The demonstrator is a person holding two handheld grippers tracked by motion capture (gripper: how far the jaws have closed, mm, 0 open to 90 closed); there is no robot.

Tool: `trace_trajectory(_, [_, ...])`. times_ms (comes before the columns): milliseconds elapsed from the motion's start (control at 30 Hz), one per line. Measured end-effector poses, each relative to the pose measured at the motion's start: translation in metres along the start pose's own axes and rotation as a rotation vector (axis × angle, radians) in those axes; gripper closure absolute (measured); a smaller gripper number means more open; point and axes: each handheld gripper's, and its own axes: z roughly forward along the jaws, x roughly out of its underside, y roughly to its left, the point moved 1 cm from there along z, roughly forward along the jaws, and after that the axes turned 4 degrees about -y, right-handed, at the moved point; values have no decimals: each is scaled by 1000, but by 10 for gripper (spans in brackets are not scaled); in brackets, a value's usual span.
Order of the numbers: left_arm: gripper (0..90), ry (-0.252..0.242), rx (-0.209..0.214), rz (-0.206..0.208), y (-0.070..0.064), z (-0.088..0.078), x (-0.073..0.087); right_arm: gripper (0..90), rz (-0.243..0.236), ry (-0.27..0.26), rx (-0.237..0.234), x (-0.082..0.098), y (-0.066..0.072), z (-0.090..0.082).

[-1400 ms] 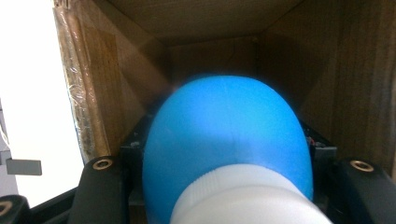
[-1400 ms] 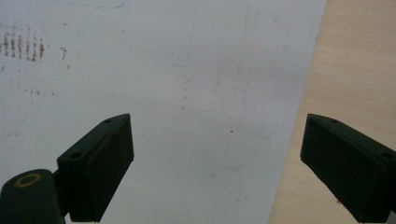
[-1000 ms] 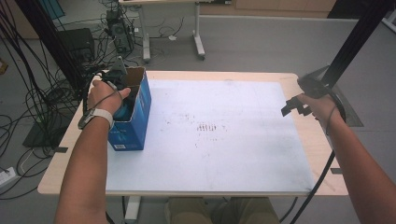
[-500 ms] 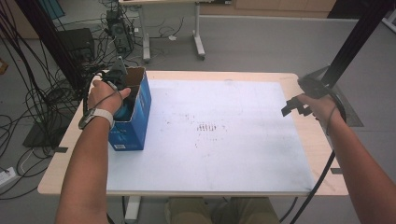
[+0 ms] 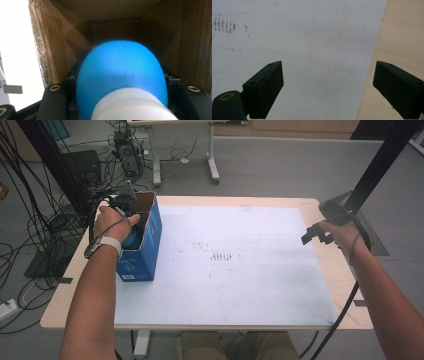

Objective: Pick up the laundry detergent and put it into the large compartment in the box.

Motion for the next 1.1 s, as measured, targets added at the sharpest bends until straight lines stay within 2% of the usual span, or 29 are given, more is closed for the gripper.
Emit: trace_trajectory(1100, [375, -10, 15, 4, -1, 0, 1, 95, 2, 6, -1, 1, -1, 2])
